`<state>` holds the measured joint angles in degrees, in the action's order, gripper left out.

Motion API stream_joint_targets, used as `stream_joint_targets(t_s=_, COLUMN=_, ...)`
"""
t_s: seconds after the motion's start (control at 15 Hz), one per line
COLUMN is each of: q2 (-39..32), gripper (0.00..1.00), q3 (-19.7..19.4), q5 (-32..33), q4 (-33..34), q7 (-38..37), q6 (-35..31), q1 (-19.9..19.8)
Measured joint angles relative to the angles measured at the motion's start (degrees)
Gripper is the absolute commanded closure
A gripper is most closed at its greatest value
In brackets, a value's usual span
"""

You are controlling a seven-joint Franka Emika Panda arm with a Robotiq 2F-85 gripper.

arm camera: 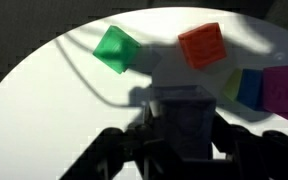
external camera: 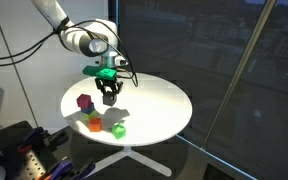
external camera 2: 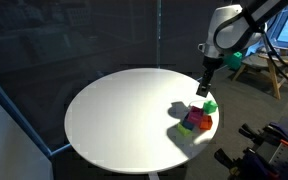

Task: Put the grey block on top of the orange block

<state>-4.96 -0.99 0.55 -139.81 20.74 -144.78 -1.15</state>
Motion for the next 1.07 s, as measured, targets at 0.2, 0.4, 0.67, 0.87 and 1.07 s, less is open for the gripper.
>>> stream_joint_targets(t_s=0.2, q2=-0.7, gripper=0.71, q3=0.0, q5=0.0, q4=0.0, q7=0.0, q6=-0.4, q1=0.0)
stream_joint_targets(t_s=0.4, q2=-0.9, gripper=0.71, q3=0.0, q5=0.0, q4=-0.1, q7=0.1, q6=-0.4, q1=0.0)
stream_joint_targets(t_s=0.67, q2=-0.5, gripper=0.71, q3=0.0, q5=0.1, q4=-1.2, q7=0.9, q6=-0.4, q1=0.0)
stream_joint_targets(t_s=0.87, q2=0.0, gripper=0.71, q3=0.0, q5=0.1, q4=-2.2, q7=1.6, q6=-0.4, q1=0.0)
stream_joint_targets(t_s=1.07, q2=0.6, gripper=0.71, q3=0.0, q5=0.2, q4=-3.3, q7=2.1, q6=-0.4, q1=0.0)
